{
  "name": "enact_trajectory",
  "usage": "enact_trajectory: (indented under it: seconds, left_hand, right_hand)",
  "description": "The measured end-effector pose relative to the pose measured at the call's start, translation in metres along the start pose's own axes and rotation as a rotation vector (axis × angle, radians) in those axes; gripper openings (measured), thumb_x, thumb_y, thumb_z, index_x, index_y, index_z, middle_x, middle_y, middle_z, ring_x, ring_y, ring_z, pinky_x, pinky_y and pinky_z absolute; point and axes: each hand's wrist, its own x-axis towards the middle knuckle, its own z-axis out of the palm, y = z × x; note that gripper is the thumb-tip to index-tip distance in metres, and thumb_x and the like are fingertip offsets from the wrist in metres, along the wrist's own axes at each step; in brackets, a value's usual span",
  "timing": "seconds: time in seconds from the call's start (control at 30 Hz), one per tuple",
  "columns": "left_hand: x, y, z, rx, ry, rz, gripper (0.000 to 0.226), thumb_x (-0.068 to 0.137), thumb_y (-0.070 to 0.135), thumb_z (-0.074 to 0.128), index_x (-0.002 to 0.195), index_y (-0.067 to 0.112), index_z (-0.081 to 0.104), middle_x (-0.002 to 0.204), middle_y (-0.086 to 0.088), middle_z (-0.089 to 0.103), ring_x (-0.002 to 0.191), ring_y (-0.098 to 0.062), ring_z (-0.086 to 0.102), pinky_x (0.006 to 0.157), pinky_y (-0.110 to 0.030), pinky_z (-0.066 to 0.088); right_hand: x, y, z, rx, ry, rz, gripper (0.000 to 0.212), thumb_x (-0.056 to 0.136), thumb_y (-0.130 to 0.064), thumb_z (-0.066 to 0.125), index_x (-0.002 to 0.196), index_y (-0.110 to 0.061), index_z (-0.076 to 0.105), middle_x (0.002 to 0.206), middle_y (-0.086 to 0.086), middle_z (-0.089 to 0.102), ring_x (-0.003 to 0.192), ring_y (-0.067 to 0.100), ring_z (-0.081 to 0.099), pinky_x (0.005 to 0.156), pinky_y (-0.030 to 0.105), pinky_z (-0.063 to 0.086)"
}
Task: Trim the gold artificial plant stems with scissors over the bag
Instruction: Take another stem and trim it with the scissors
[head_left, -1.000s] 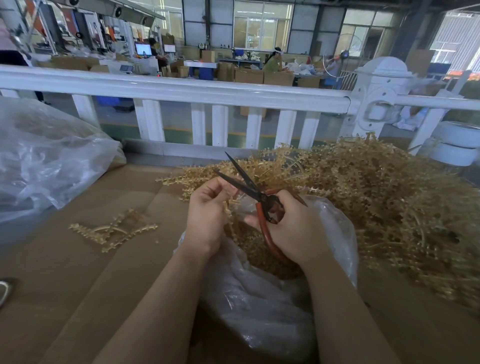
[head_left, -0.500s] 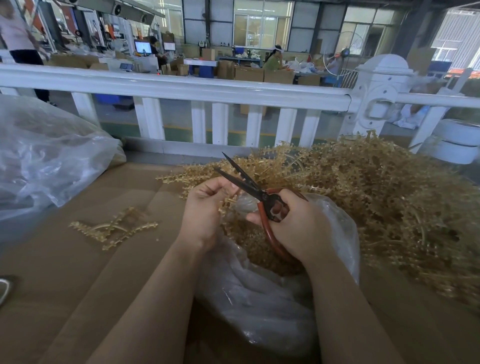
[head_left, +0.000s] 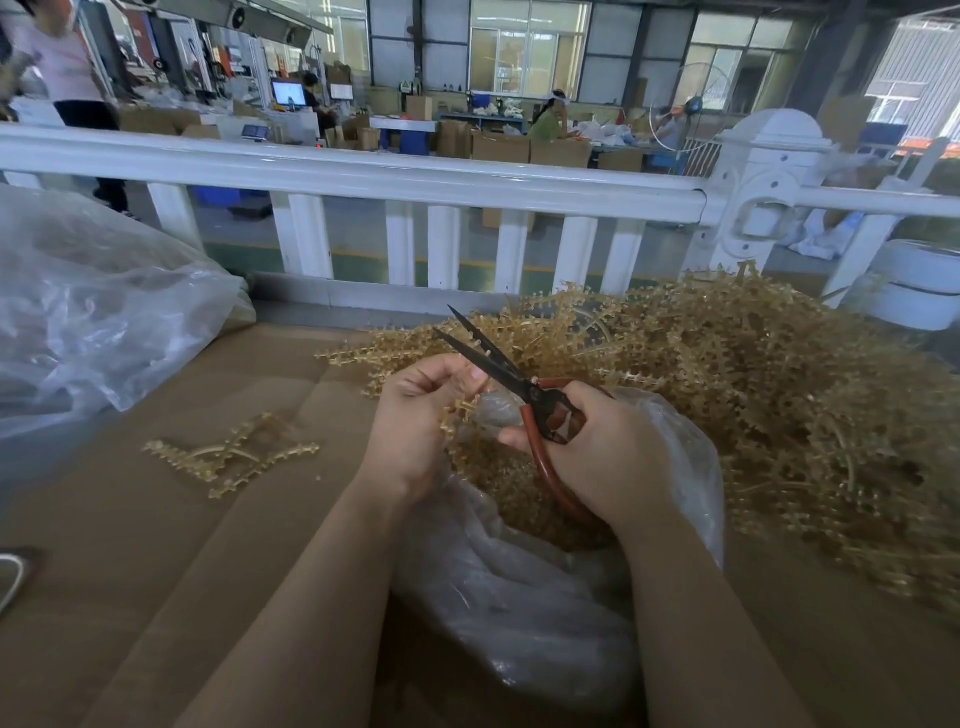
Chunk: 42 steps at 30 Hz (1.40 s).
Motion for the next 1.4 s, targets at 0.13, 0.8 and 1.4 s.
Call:
enact_trajectory:
  seconds: [0.13, 0.8, 1.4]
  left_hand:
    - [0.0, 0.0, -0.003, 0.031, -0.039, 0.027, 0.011, 0.086, 0.006, 0.063, 0.078, 0.0, 0.067, 0.07, -0.003, 0.068, 0.062, -0.014, 0.064, 0.059, -0.027, 0.055]
    - [0.002, -0.001, -0.001, 0.327, 0.118, 0.221, 0.011, 0.094, -0.007, 0.053, 0.089, -0.008, 0.063, 0.072, -0.009, 0.066, 0.07, -0.019, 0.062, 0.074, -0.027, 0.052]
    - [-0.003, 0.006, 0.008, 0.296, 0.093, 0.146, 0.012, 0.094, -0.012, 0.051, 0.094, -0.009, 0.062, 0.073, -0.015, 0.062, 0.068, -0.015, 0.062, 0.069, -0.022, 0.052]
  right_hand:
    - [0.0, 0.0, 0.0, -0.008, 0.0, -0.004, 0.063, 0.063, -0.094, 0.051, 0.097, -0.042, 0.063, 0.076, -0.025, 0.064, 0.076, -0.008, 0.059, 0.064, 0.018, 0.053]
    - [0.0, -0.004, -0.001, 0.044, -0.019, -0.021, 0.049, 0.063, -0.087, 0.062, 0.095, -0.051, 0.063, 0.074, -0.039, 0.057, 0.08, -0.018, 0.055, 0.056, 0.005, 0.039]
    - [-0.001, -0.005, -0.001, 0.052, -0.048, -0.021, 0.049, 0.062, -0.089, 0.062, 0.095, -0.054, 0.058, 0.071, -0.034, 0.058, 0.087, -0.018, 0.054, 0.056, 0.005, 0.036]
